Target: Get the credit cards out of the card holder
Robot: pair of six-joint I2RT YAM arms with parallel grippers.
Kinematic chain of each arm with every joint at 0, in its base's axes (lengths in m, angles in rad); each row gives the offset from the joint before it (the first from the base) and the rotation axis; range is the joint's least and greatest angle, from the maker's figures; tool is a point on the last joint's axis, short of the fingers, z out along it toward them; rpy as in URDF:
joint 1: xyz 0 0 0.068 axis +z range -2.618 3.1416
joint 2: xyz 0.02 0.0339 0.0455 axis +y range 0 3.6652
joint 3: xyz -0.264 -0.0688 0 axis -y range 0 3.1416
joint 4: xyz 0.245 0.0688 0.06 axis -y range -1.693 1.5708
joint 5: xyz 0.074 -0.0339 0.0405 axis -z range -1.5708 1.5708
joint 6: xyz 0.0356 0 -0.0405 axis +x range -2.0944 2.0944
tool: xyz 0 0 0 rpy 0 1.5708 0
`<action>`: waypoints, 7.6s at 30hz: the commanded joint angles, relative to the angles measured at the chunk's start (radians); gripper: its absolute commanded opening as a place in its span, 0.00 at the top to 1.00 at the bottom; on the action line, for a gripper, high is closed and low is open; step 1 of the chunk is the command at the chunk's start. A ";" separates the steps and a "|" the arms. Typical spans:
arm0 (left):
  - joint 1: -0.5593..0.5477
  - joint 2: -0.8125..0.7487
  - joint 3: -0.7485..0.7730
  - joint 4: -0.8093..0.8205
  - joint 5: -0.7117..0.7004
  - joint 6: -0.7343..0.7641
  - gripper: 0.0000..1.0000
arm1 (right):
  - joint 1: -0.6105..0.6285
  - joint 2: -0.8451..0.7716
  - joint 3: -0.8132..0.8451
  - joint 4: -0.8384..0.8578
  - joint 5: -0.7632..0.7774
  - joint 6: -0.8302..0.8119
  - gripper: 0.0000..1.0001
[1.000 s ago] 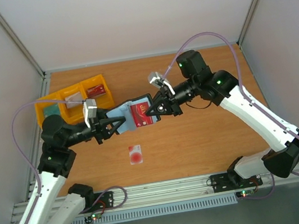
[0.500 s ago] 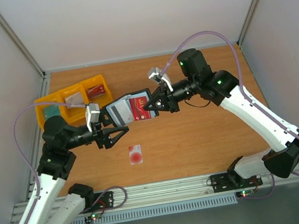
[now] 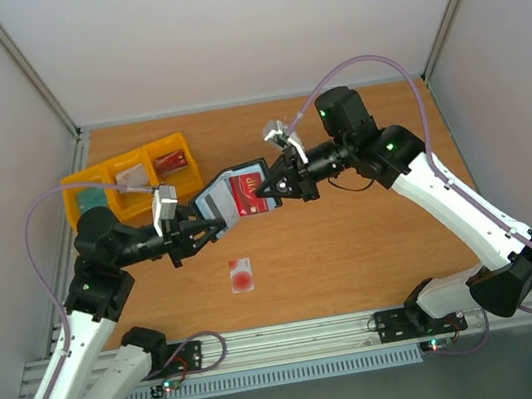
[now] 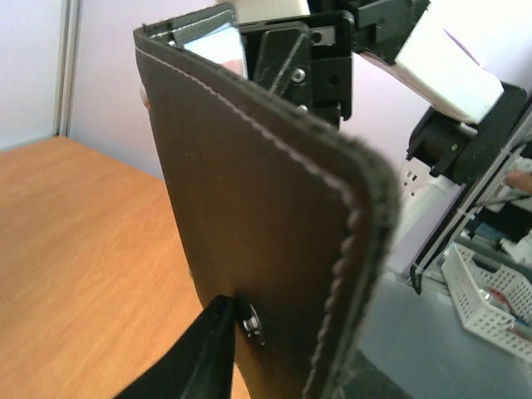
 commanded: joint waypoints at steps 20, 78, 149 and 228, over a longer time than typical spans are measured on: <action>0.002 -0.021 0.029 0.218 0.161 -0.143 0.67 | -0.019 -0.010 0.014 -0.077 -0.075 -0.101 0.99; -0.002 0.000 0.031 -0.063 -0.225 -0.005 0.57 | 0.037 0.015 0.027 0.007 -0.026 0.020 0.99; -0.039 0.263 0.524 -0.854 -0.296 0.281 1.00 | 0.036 0.123 -0.359 0.738 -0.076 0.311 0.14; 0.021 0.082 0.116 -0.184 0.019 -0.115 0.99 | 0.146 -0.006 -0.201 0.397 -0.110 0.121 0.99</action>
